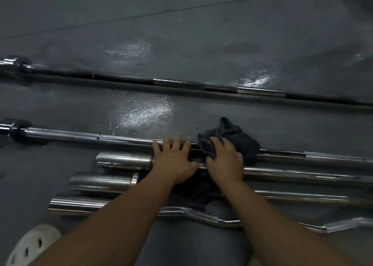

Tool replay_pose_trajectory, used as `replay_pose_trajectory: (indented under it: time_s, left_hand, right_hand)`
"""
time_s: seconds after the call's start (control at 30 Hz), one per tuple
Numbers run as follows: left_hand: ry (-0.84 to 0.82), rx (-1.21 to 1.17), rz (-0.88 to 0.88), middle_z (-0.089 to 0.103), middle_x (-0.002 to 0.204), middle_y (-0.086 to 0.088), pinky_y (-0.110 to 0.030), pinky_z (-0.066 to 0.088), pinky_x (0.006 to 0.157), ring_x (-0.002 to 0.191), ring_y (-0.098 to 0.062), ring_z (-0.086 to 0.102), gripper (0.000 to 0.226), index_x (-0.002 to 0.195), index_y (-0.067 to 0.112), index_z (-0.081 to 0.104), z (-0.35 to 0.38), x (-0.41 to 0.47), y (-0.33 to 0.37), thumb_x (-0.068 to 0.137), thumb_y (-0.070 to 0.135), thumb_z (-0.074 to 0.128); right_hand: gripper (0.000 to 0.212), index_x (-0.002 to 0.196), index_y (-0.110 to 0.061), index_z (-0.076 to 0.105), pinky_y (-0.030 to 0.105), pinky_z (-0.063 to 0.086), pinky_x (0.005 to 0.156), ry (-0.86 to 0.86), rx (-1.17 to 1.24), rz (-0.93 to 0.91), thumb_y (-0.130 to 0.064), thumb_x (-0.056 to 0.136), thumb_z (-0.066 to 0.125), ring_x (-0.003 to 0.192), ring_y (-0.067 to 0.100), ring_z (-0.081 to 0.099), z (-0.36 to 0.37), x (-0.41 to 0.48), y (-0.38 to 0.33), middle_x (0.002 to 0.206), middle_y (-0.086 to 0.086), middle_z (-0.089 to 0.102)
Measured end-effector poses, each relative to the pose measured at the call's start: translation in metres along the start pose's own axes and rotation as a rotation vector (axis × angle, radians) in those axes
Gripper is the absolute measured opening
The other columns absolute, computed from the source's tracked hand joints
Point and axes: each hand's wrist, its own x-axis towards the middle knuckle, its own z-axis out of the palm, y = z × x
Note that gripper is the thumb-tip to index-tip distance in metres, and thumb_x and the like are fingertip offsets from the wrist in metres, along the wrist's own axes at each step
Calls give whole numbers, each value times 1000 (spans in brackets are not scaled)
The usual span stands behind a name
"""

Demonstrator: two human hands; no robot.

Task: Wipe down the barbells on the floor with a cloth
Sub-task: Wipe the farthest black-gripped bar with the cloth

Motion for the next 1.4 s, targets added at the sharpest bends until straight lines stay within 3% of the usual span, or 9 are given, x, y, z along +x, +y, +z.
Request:
replay_pose_trajectory:
  time_s: [0.1,0.2,0.33,0.57,0.87,1.1,1.4]
  left_hand:
    - [55,-12,45,-11,166,-5,-52,-5,121,151,-28,-12,80,158,33,0,9,-12,23,91,57,35]
    - [94,-39,7,-7,166,-1,-48,-2,122,152,-22,-6,79,158,31,6,10,-26,30,90,54,38]
    - [143,-64,-32,-7,166,-1,-48,1,121,152,-20,-4,81,158,29,4,7,-67,58,90,51,43]
    - [266,-70,-60,-3,166,-2,-47,7,120,152,-21,0,80,158,26,7,-6,-144,125,91,49,44]
    - [395,-52,-33,1,166,-3,-46,13,121,152,-21,5,79,158,23,10,-19,-210,222,92,48,44]
    - [353,-34,-46,10,165,-7,-46,19,120,151,-23,12,78,156,17,17,7,-167,237,91,47,50]
    - [202,-64,-98,10,165,-7,-43,22,120,151,-25,15,76,156,15,19,45,-57,222,93,42,53]
  right_hand:
    - [64,142,-28,47,43,46,98,-116,-63,-139,-24,81,63,128,28,48,-24,7,27,143,5,47]
    - [57,139,-26,47,43,47,92,-119,-108,-5,-16,85,62,124,33,44,-40,14,36,135,11,44]
    - [42,126,-21,52,42,48,86,-175,-117,-71,-15,85,61,115,38,51,-72,0,35,129,16,46]
    - [45,128,-24,52,40,48,84,58,-29,-187,-13,85,61,112,34,49,-143,-87,71,124,12,47]
    - [42,121,-23,54,38,46,80,186,-10,-281,-12,82,61,107,29,48,-220,-187,129,118,8,47]
    - [50,127,-26,53,41,50,87,142,24,-254,-12,80,62,115,29,46,-201,-167,175,125,7,46]
    - [54,133,-26,51,40,48,92,26,76,-220,-13,82,62,121,28,42,-143,-66,196,129,7,45]
